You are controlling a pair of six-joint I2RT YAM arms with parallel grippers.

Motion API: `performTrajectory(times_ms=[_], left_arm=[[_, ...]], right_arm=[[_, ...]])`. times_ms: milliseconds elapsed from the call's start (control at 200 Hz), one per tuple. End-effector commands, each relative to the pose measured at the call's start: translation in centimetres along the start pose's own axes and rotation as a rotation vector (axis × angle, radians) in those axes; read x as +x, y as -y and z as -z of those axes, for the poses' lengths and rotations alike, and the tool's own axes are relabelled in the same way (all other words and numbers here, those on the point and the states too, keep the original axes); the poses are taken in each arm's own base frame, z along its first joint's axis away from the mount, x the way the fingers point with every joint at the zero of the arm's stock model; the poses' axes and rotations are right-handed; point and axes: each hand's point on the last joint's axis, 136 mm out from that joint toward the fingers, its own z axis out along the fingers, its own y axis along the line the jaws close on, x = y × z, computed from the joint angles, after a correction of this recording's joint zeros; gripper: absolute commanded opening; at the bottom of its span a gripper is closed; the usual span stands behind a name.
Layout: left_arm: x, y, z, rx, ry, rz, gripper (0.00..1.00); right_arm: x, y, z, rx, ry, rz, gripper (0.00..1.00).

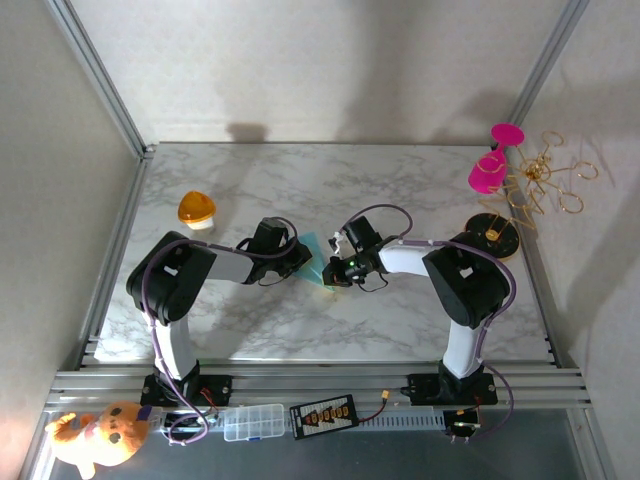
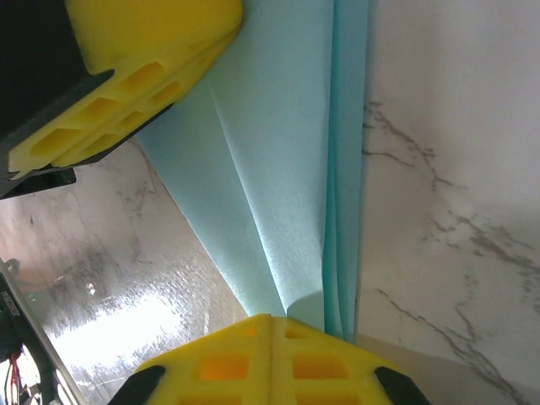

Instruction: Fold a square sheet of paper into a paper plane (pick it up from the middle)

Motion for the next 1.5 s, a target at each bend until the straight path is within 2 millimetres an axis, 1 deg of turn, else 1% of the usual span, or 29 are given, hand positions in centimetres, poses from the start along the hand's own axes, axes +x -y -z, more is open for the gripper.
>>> performTrajectory(times_ms=[0,125,195,340,456,646,781,991,1127,1497], left_arm=[[0.8,-5.0,-0.7,-0.170,-0.003,0.053,0.09],[0.7,-5.6,-0.7,-0.205,0.002,0.071,0.09],[0.6,-5.8,-0.7,-0.221,0.003,0.081,0.11],[0.8,-6.5,-0.9,-0.258,-0.003,0.098,0.13],[1.0,-7.2,-0.9,-0.295,-0.006,0.106,0.14],[1.4,-8.4,-0.8,-0.348,-0.016,0.111,0.16],[1.5,-9.2,-0.6,-0.387,-0.020,0.107,0.16],[1.7,-9.3,-0.7,-0.400,-0.032,0.094,0.16],[1.8,-9.3,-0.9,-0.401,-0.040,0.088,0.15],[1.9,-9.2,-1.0,-0.399,-0.047,0.083,0.15]], right_arm=[[-0.3,-0.2,1.4,0.032,0.022,0.008,0.07],[-0.7,-1.2,2.3,0.023,0.050,0.051,0.08],[-0.8,-1.4,2.6,0.024,0.059,0.069,0.10],[-0.5,-1.3,2.3,0.031,0.040,0.087,0.10],[-0.3,-1.6,1.7,0.026,0.026,0.101,0.10],[-0.3,-0.4,1.2,0.082,0.023,0.083,0.10],[-0.3,0.1,1.1,0.102,0.023,0.076,0.10],[-0.3,0.9,1.0,0.136,0.024,0.064,0.10],[-0.3,0.9,1.0,0.138,0.026,0.064,0.10],[0.3,1.4,0.4,0.137,0.002,0.056,0.10]])
